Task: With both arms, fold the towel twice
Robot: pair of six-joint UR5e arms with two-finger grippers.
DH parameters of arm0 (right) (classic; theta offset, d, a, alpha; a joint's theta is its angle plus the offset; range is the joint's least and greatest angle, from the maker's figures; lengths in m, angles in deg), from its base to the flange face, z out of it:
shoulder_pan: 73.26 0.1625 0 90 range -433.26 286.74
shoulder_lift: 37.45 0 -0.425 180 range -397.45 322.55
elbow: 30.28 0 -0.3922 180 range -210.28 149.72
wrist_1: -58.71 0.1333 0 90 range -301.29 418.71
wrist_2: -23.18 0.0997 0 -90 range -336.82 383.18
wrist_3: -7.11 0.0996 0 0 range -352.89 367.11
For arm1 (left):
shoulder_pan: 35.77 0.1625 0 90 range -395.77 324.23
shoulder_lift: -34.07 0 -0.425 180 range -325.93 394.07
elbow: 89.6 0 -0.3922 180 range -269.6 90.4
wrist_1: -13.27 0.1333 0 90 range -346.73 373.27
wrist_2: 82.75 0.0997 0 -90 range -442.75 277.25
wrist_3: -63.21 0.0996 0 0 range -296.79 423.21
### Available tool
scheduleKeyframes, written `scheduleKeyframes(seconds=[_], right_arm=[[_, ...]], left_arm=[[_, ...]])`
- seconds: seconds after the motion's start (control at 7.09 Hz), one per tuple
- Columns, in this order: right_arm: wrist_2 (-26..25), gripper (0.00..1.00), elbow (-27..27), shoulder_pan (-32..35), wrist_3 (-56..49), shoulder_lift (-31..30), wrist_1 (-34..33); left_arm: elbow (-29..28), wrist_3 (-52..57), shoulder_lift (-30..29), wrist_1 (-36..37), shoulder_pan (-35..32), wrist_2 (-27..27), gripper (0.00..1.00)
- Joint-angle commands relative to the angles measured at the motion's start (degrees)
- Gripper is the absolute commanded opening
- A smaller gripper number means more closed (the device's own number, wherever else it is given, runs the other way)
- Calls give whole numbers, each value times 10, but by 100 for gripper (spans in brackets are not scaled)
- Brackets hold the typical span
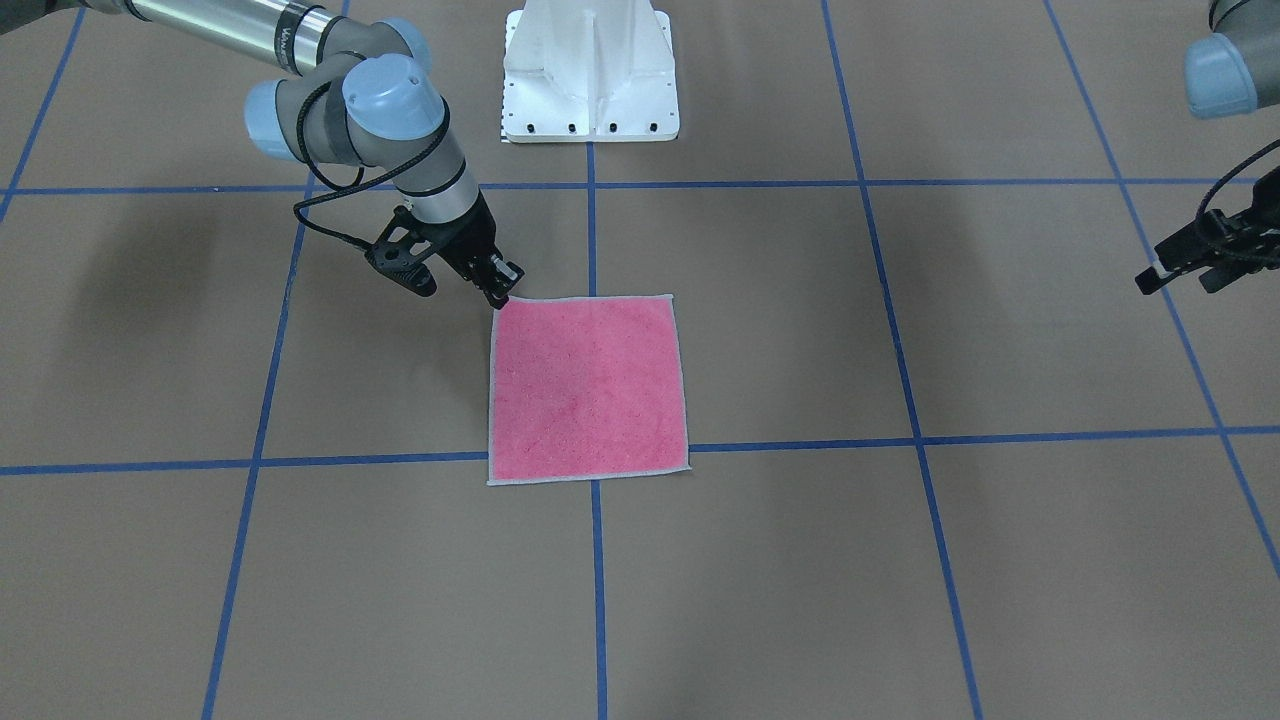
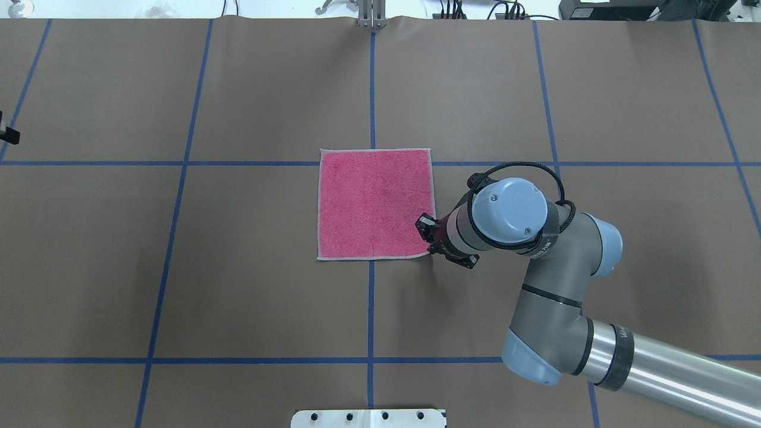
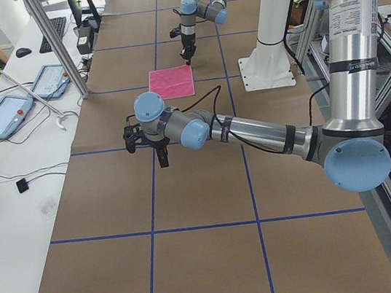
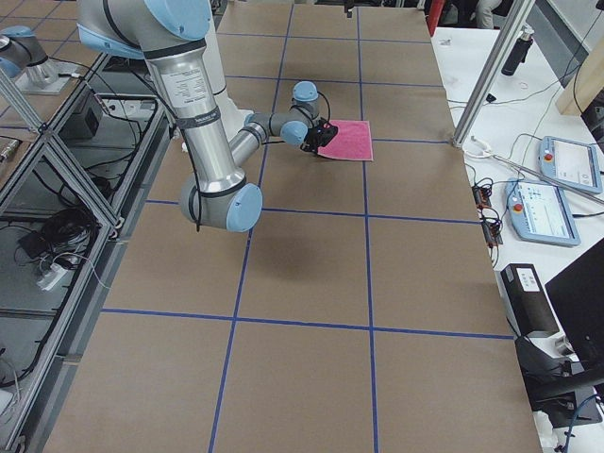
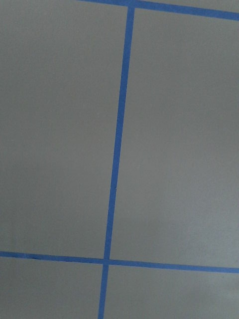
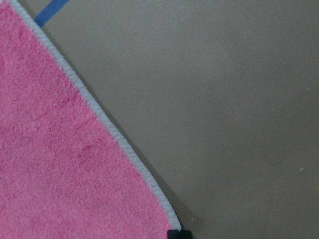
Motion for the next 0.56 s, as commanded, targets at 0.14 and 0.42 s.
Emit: scheduleKeyframes(seconds=[0.14,0.42], right_arm=[[4,0,-30,2,0,-21,-3],[4,0,-30,2,-1,-21,-4]], left_arm=[[-1,-260,-44,-133,109,79,100],[2,-456,-106,-174,235,202,100]])
